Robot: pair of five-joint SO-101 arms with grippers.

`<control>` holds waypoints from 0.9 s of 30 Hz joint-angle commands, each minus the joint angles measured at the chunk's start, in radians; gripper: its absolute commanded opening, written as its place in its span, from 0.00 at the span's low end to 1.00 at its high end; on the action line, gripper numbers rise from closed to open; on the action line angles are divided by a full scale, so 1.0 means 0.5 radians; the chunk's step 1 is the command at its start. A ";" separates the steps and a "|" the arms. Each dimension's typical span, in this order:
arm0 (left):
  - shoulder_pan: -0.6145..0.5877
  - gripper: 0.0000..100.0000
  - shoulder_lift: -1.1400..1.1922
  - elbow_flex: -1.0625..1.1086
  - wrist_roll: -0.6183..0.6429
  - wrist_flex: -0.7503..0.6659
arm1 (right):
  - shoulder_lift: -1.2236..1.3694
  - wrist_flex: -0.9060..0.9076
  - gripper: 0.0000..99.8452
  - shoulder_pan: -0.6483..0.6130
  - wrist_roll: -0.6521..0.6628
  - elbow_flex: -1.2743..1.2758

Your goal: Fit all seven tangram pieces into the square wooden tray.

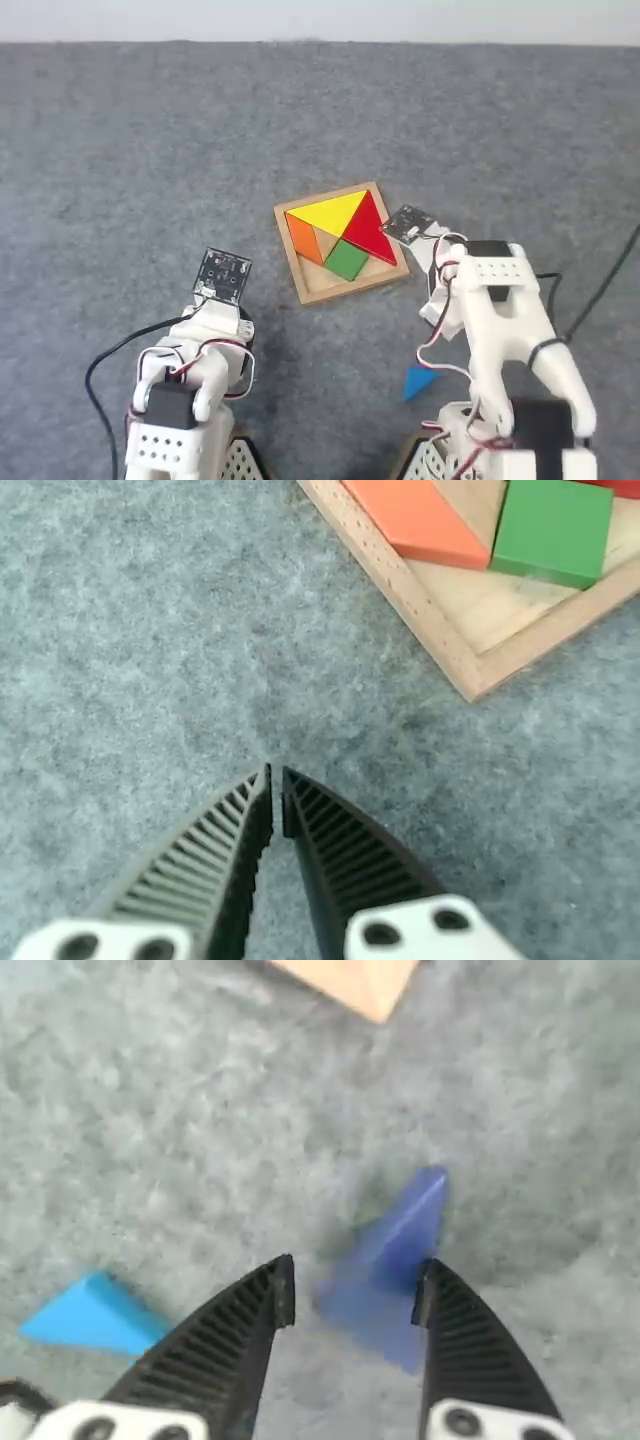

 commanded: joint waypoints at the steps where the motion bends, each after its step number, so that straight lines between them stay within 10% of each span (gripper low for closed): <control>1: -0.009 0.02 -0.037 -0.020 -0.006 0.006 | 0.164 -0.100 0.20 0.005 0.021 -0.015; 27: -0.009 0.02 -0.037 -0.020 -0.006 0.006 | 0.167 0.029 0.05 0.189 -0.092 -0.371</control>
